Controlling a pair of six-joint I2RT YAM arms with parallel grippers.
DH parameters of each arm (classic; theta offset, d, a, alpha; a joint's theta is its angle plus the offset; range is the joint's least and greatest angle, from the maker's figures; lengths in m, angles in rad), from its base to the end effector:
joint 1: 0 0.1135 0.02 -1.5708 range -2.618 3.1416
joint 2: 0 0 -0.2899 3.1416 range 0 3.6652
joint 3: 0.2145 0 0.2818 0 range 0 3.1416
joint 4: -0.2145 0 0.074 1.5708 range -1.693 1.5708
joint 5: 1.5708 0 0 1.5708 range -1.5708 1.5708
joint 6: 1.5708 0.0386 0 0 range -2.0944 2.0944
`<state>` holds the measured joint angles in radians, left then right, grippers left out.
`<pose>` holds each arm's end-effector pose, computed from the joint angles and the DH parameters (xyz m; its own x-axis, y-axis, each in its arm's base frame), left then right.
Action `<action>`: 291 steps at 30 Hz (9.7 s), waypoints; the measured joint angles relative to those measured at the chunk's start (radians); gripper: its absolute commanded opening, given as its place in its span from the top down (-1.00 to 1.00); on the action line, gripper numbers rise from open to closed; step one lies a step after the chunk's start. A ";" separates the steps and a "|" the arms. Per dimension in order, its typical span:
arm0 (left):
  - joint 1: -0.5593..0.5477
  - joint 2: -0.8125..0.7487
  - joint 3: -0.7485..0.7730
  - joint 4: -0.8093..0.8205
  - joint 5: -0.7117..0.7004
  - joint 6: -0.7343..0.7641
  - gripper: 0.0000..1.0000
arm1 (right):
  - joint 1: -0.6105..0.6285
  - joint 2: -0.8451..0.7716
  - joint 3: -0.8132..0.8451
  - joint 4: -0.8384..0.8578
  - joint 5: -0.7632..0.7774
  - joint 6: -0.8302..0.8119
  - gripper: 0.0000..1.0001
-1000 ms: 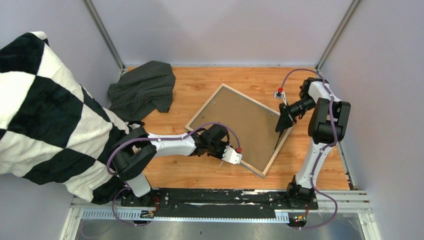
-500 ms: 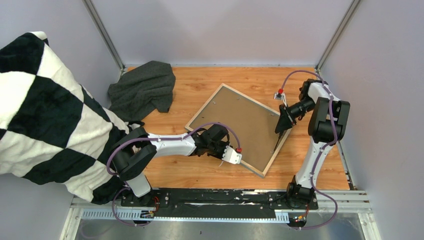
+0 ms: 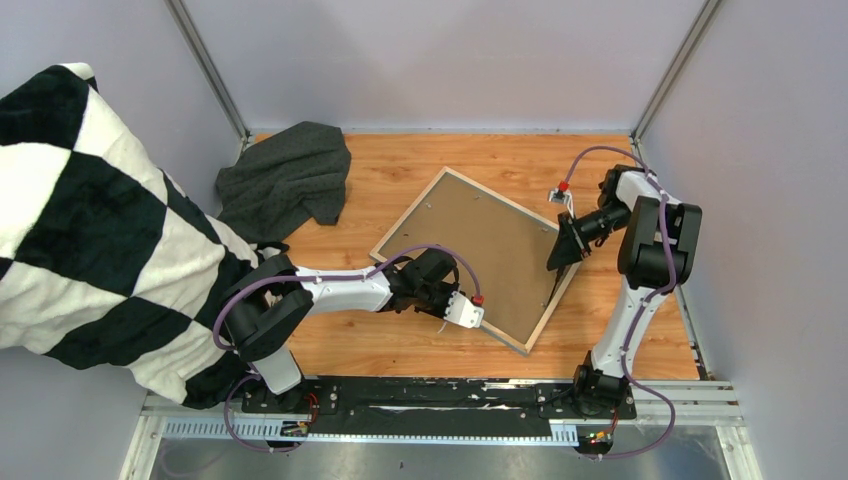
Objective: Take the photo out of the frame
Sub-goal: Release the photo frame item from the photo frame.
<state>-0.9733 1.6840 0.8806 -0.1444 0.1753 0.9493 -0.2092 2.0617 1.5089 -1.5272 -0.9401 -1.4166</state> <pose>0.1927 -0.2952 0.1541 0.4424 0.7729 -0.4549 0.8788 -0.2723 0.3919 0.3736 -0.0475 0.1912 -0.6327 -0.4614 -0.6219 -0.7660 0.2552 0.5900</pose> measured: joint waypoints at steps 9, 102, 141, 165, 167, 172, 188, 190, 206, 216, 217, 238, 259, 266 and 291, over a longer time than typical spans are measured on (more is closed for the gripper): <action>-0.004 0.005 0.011 -0.015 -0.005 -0.011 1.00 | 0.018 -0.037 -0.034 0.020 -0.007 -0.018 1.00; -0.014 0.041 0.048 0.007 -0.011 -0.068 1.00 | -0.151 -0.095 -0.191 0.454 -0.187 0.537 1.00; -0.014 0.071 0.079 0.012 -0.030 -0.090 1.00 | -0.142 -0.091 -0.198 0.451 -0.200 0.516 1.00; -0.014 0.074 0.083 0.010 -0.030 -0.090 1.00 | -0.042 -0.103 -0.195 0.499 -0.211 0.573 1.00; -0.014 0.074 0.083 0.010 -0.030 -0.090 1.00 | -0.032 -0.105 -0.195 0.500 -0.211 0.578 1.00; -0.014 0.074 0.083 0.010 -0.030 -0.090 1.00 | -0.010 -0.120 -0.195 0.515 -0.203 0.586 1.00; -0.014 0.074 0.084 0.009 -0.029 -0.090 1.00 | 0.048 -0.193 -0.206 0.391 -0.158 0.419 1.00; -0.014 0.074 0.084 0.008 -0.029 -0.090 1.00 | 0.048 -0.210 -0.223 0.375 -0.153 0.395 1.00; -0.012 0.077 0.085 0.013 -0.028 -0.090 1.00 | 0.048 -0.292 -0.304 0.521 -0.106 0.509 1.00; -0.012 0.082 0.090 0.016 -0.028 -0.090 1.00 | 0.048 -0.290 -0.303 0.557 -0.115 0.544 1.00; -0.011 0.082 0.090 0.016 -0.028 -0.090 1.00 | 0.048 -0.290 -0.301 0.561 -0.116 0.546 1.00; -0.011 0.082 0.090 0.016 -0.027 -0.089 1.00 | 0.045 -0.290 -0.290 0.594 -0.106 0.537 1.00; -0.012 0.085 0.095 0.010 -0.026 -0.090 1.00 | 0.041 -0.290 -0.297 0.673 -0.107 0.578 1.00; -0.011 0.086 0.096 0.009 -0.026 -0.090 1.00 | 0.041 -0.300 -0.317 0.717 -0.119 0.609 1.00; -0.012 0.077 0.082 0.028 -0.035 -0.093 0.59 | 0.047 -0.425 -0.357 0.877 -0.166 0.765 1.00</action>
<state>-0.9852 1.7611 0.9623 -0.1165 0.1406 0.8558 -0.1623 1.6363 1.1522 -0.6502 -1.1057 -0.6514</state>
